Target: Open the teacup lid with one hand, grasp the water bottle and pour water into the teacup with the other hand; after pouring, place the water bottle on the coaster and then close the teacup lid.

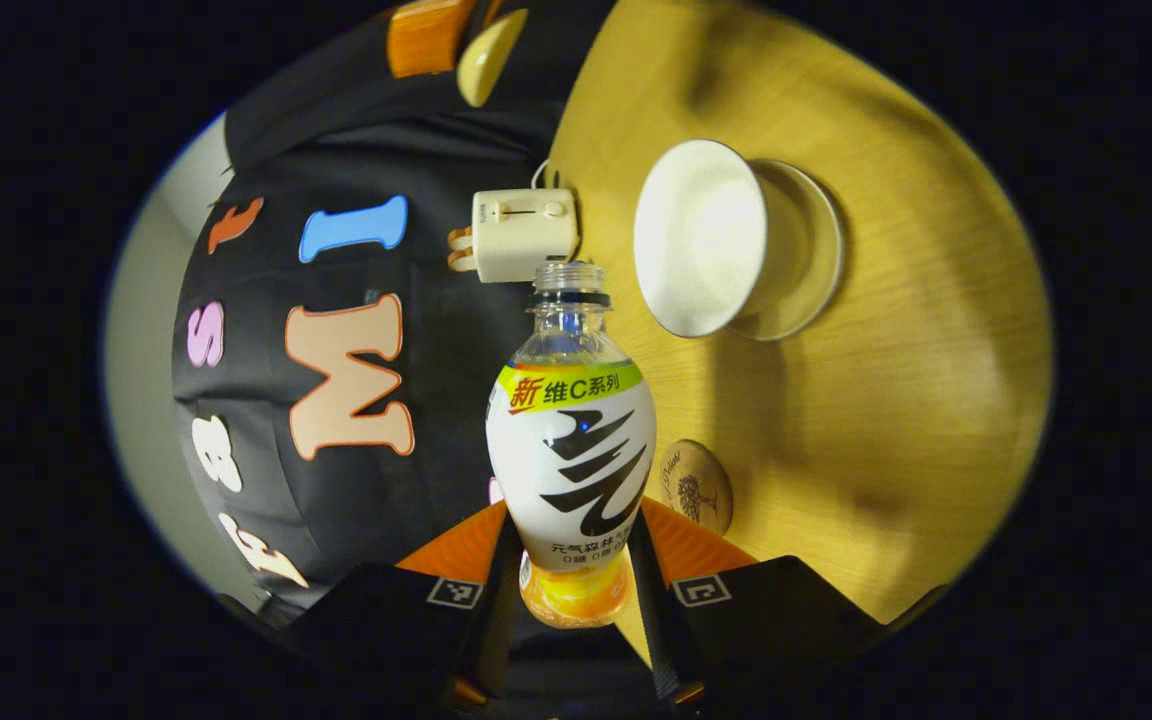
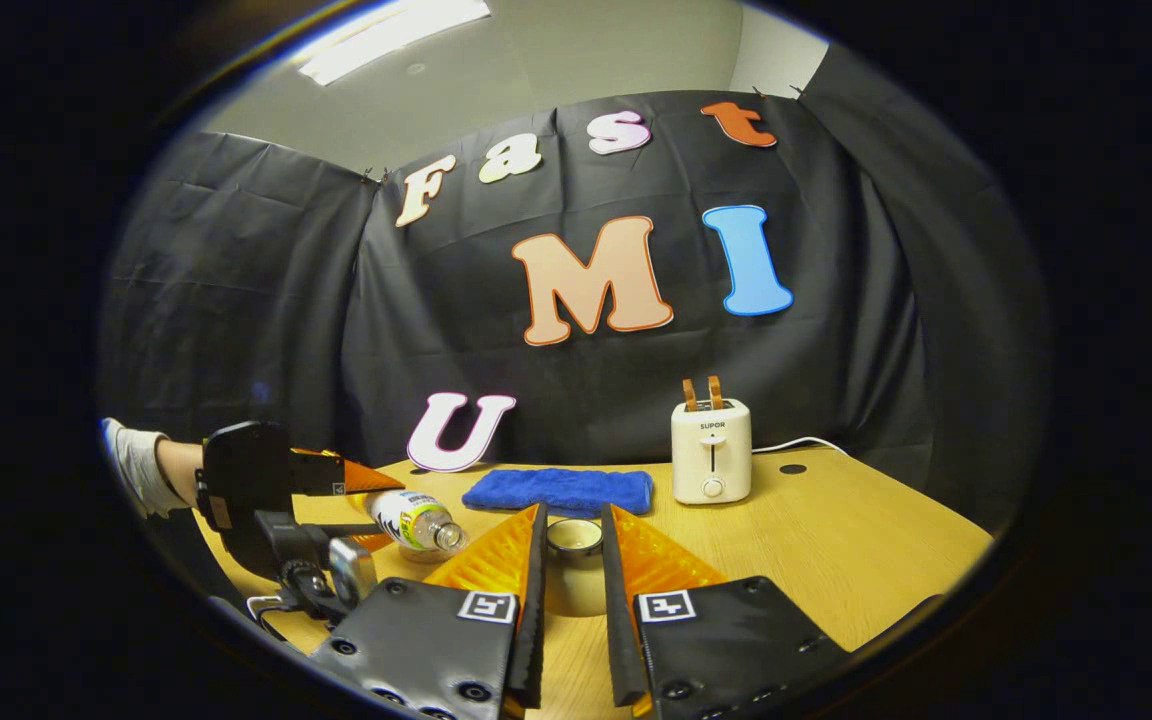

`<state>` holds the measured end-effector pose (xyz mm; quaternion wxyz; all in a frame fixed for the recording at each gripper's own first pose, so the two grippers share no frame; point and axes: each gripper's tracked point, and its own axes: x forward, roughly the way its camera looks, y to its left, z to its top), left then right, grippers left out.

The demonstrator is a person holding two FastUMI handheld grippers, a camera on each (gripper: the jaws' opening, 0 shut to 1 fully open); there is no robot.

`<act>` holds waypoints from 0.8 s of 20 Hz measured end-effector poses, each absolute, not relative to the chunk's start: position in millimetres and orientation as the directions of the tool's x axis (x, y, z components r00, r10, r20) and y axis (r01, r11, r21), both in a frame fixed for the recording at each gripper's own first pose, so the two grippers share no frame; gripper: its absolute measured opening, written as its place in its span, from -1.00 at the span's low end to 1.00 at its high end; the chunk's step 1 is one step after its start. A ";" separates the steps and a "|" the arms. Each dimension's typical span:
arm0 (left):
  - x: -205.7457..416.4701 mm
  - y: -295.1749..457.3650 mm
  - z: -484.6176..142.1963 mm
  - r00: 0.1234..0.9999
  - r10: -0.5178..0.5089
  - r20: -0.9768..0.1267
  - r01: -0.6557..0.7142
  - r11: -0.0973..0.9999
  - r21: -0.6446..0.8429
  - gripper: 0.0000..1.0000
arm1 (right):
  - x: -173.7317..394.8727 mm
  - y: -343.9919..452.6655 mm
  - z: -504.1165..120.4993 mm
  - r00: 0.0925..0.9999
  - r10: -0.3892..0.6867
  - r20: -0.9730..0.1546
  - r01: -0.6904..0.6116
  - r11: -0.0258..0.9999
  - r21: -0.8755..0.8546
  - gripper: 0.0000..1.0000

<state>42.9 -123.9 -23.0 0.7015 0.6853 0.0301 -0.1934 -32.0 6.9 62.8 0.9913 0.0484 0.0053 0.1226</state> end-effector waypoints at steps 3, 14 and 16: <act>40.8 -122.2 -27.0 0.920 -0.236 -0.313 0.353 0.151 0.923 0.11 | -31.1 6.7 62.0 0.970 0.242 0.001 -0.241 0.966 0.098 -0.39; 39.9 -119.3 -23.0 0.919 -0.255 -0.302 0.394 0.657 0.643 0.06 | -29.2 6.6 58.6 0.971 0.239 -0.011 -0.236 0.966 0.108 -0.39; 46.3 -121.0 -18.6 0.925 -0.258 -0.280 0.377 0.725 0.577 0.06 | -29.6 5.2 59.4 0.972 0.237 -0.010 -0.234 0.965 0.114 -0.39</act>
